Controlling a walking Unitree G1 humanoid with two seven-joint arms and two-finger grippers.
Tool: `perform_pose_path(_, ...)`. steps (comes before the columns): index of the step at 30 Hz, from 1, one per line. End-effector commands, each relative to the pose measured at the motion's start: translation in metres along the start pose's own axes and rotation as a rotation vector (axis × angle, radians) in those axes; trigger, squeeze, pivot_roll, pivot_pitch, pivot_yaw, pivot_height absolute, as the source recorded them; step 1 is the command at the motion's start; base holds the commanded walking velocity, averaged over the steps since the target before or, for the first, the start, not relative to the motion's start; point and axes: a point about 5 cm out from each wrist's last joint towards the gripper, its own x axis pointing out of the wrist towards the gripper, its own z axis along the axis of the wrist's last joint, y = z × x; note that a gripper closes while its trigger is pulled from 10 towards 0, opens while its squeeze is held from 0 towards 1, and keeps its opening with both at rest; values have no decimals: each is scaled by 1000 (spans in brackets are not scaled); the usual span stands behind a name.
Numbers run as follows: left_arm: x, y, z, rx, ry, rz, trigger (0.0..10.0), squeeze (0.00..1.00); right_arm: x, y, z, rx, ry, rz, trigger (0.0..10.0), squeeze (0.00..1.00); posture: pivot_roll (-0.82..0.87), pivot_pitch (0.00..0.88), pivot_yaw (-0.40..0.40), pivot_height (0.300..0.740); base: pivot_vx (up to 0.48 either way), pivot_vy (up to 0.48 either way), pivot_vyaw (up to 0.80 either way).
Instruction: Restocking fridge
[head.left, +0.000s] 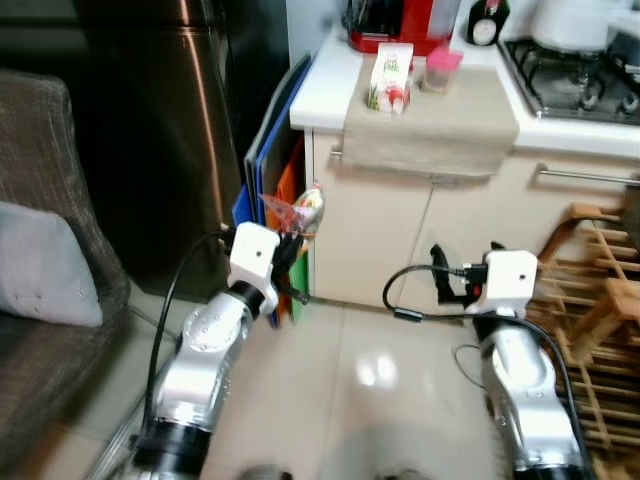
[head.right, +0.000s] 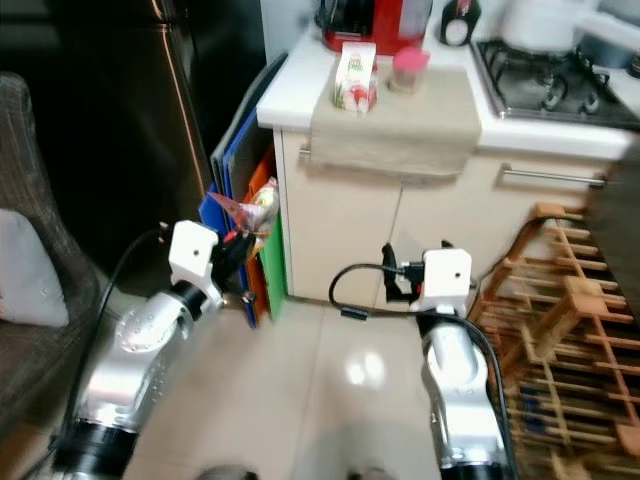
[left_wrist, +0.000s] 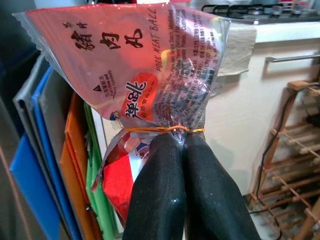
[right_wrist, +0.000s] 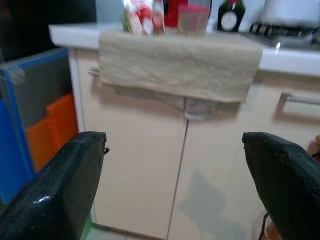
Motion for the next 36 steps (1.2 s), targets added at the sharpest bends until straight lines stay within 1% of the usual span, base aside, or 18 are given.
perform_pose_path(1,0,0,3,4,-21,-4,10000,0,-1,-3,0,-8,0,-8,10000,0,-47,0,33,740,-274,0,0)
perform_pose_path(5,-1,0,1,9,-20,-5,10000,0,-1,-4,0,-9,1,-10,10000,0,-48,0,34,740,-128,0,0)
perform_pose_path(8,-1,1,0,-11,-19,-4,10000,0,-2,-5,-1,-10,4,-13,10000,0,-49,0,35,740,0,0,0)
perform_pose_path(9,-2,1,0,-30,-32,-1,10000,0,-2,-6,-2,-11,6,-15,10000,0,-49,0,35,740,0,0,0)
perform_pose_path(13,-3,1,-1,-45,-28,1,10000,0,-3,-6,-2,-12,8,-17,10000,0,-50,0,36,740,0,-127,0)
perform_pose_path(16,-2,0,-2,-47,-31,4,10000,0,-2,-6,-2,-12,8,-19,10000,0,-53,0,37,740,0,-423,0)
perform_pose_path(23,-1,-2,-2,-58,-35,-2,10000,0,-2,-7,-2,-15,6,-20,10000,0,-58,0,38,740,244,-410,0)
perform_pose_path(27,0,-2,-6,-68,-19,57,10000,0,-1,-7,-2,-16,6,-17,10000,0,-55,0,34,740,244,-411,0)
perform_pose_path(31,-1,-4,-8,-83,-14,88,10000,0,0,-7,-2,-15,9,-10,10000,0,-49,0,23,740,242,-412,0)
perform_pose_path(36,-2,-2,-7,-79,-19,93,10000,0,2,-7,-2,-15,10,-7,10000,0,-45,0,25,740,243,-411,0)
